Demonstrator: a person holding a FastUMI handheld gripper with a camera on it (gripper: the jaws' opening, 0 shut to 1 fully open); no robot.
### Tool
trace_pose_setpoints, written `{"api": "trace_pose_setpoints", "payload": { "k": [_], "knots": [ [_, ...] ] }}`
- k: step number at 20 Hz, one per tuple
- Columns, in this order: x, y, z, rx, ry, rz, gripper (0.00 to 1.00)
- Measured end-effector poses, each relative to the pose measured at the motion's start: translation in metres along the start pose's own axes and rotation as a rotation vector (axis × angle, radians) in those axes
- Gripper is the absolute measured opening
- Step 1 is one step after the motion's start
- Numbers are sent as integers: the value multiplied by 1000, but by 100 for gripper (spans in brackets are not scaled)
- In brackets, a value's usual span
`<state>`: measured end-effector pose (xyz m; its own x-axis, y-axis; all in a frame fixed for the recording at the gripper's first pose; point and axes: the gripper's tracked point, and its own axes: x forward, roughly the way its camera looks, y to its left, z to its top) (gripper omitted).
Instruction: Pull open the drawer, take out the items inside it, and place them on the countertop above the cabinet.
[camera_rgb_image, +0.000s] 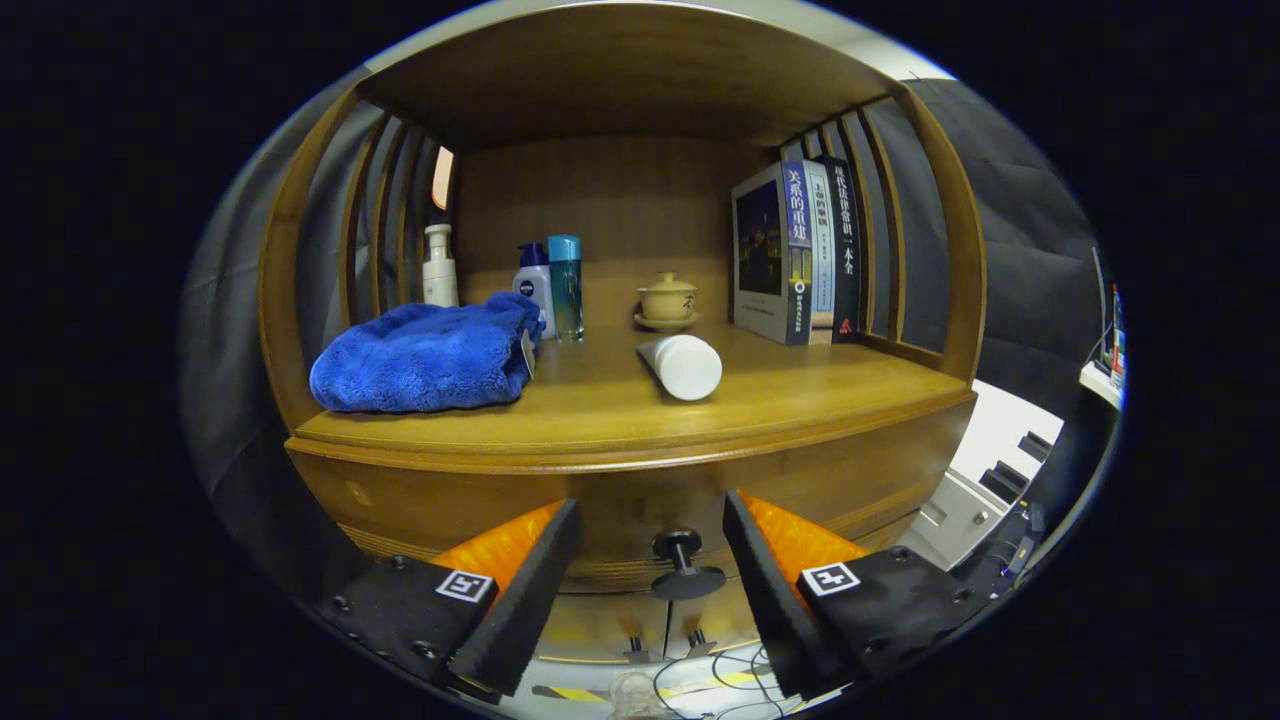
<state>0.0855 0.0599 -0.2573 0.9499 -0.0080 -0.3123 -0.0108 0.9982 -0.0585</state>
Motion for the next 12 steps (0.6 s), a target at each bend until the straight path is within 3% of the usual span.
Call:
{"api": "trace_pose_setpoints", "payload": {
  "k": [6,12],
  "knots": [
    [-29,-10,49,-28,-52,-9,97],
    [-78,-31,125,24,-125,-10,97]
  ]
}}
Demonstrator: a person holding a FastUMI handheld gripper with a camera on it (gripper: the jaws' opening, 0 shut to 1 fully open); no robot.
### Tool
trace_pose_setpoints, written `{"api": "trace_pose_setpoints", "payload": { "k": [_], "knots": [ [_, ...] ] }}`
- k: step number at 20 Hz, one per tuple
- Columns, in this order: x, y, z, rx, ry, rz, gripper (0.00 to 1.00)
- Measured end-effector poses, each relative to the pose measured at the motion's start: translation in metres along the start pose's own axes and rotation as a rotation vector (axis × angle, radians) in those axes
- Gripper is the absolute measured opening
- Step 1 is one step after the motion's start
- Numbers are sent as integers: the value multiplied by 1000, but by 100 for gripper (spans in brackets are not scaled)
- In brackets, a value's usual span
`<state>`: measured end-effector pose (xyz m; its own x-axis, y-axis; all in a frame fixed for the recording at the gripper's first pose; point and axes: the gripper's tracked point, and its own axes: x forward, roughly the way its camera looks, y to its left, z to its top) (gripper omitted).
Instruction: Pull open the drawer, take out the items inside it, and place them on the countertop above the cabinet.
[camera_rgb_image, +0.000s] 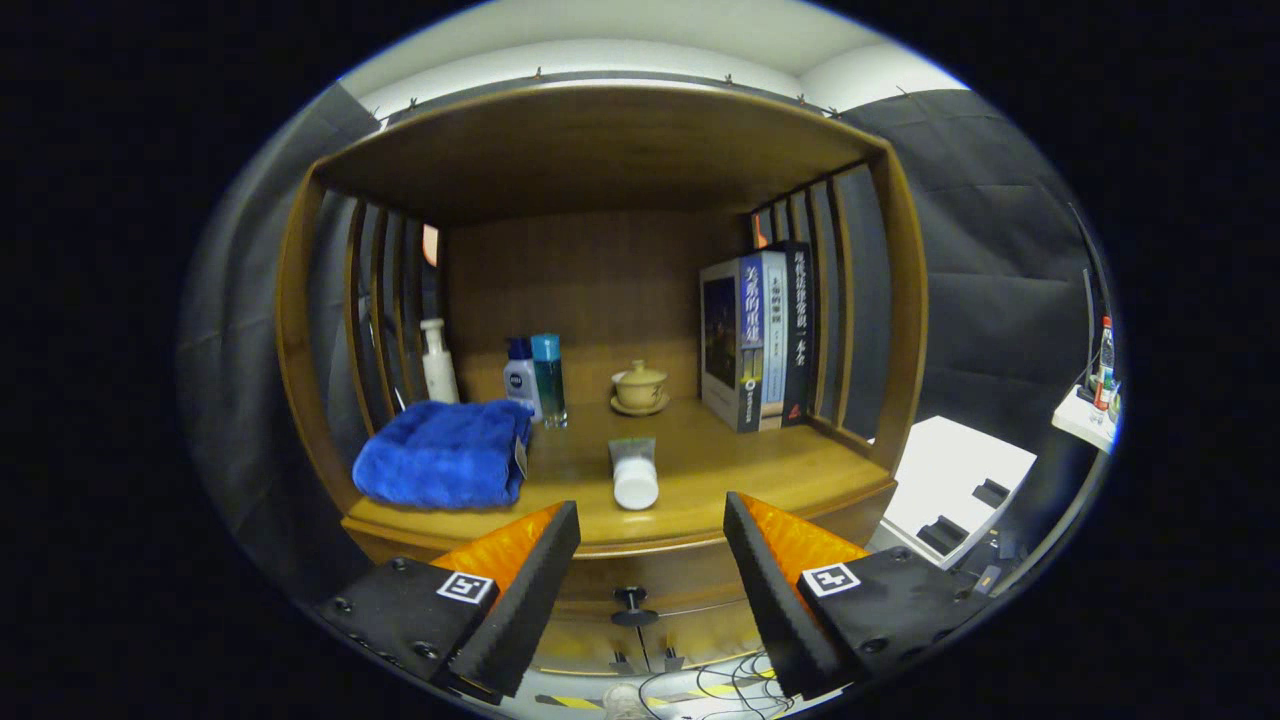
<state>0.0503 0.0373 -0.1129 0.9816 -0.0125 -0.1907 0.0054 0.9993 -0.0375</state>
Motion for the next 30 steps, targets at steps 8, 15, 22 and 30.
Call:
{"api": "trace_pose_setpoints", "payload": {
  "k": [8,15,22,30],
  "knots": [
    [-51,-3,85,-21,-110,-5,96],
    [-83,16,116,-22,-147,31,96],
    [-96,16,116,-28,-150,17,96],
    [-98,18,111,-22,-147,11,96]
  ]
}}
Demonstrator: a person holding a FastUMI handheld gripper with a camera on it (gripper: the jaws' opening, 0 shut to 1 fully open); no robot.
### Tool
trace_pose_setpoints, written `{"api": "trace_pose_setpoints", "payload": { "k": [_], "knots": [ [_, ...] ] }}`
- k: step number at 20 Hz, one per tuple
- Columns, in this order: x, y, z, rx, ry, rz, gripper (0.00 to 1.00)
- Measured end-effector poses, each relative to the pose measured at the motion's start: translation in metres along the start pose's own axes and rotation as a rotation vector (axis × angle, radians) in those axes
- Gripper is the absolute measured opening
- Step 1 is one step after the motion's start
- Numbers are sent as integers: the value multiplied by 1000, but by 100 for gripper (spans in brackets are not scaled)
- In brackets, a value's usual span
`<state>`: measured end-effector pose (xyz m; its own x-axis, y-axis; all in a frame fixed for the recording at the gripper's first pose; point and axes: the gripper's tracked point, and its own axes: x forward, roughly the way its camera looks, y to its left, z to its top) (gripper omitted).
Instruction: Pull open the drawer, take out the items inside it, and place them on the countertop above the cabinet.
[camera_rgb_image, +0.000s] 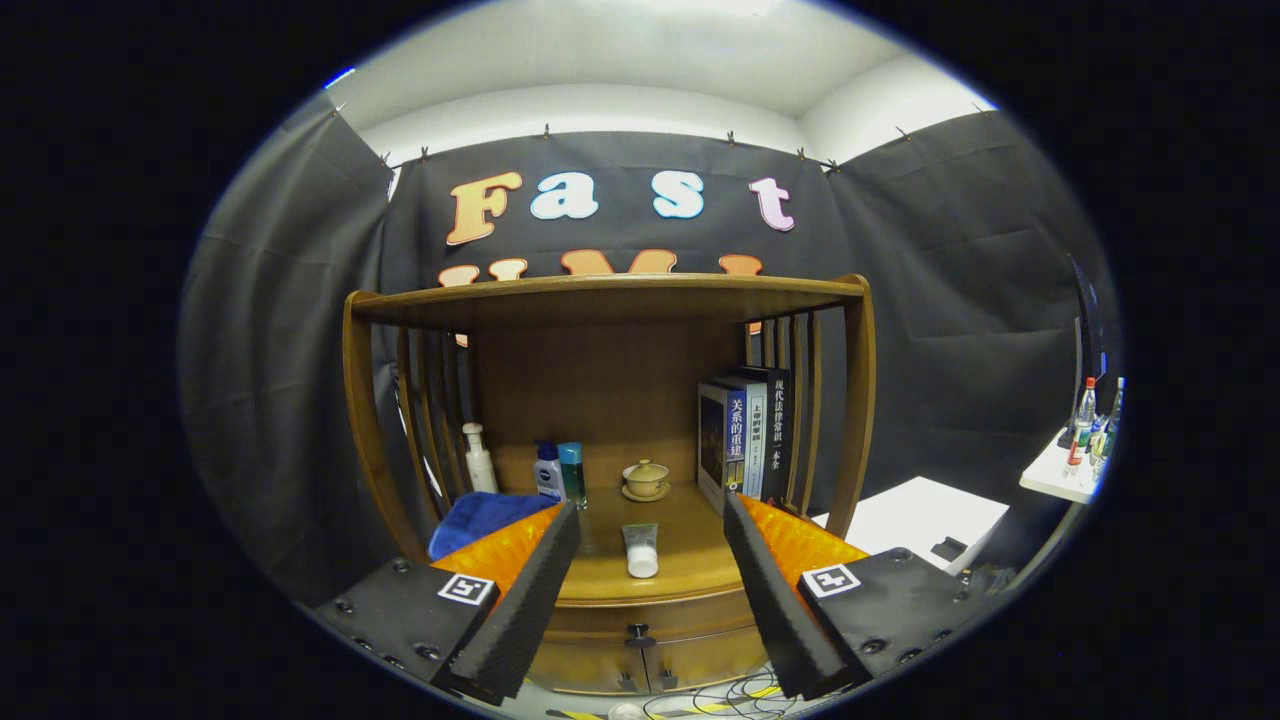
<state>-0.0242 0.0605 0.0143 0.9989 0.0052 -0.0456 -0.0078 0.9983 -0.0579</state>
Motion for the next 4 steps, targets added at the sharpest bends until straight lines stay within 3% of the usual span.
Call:
{"api": "trace_pose_setpoints", "payload": {
  "k": [4],
  "knots": [
    [0,3,-2,3,5,3,96]
  ]
}}
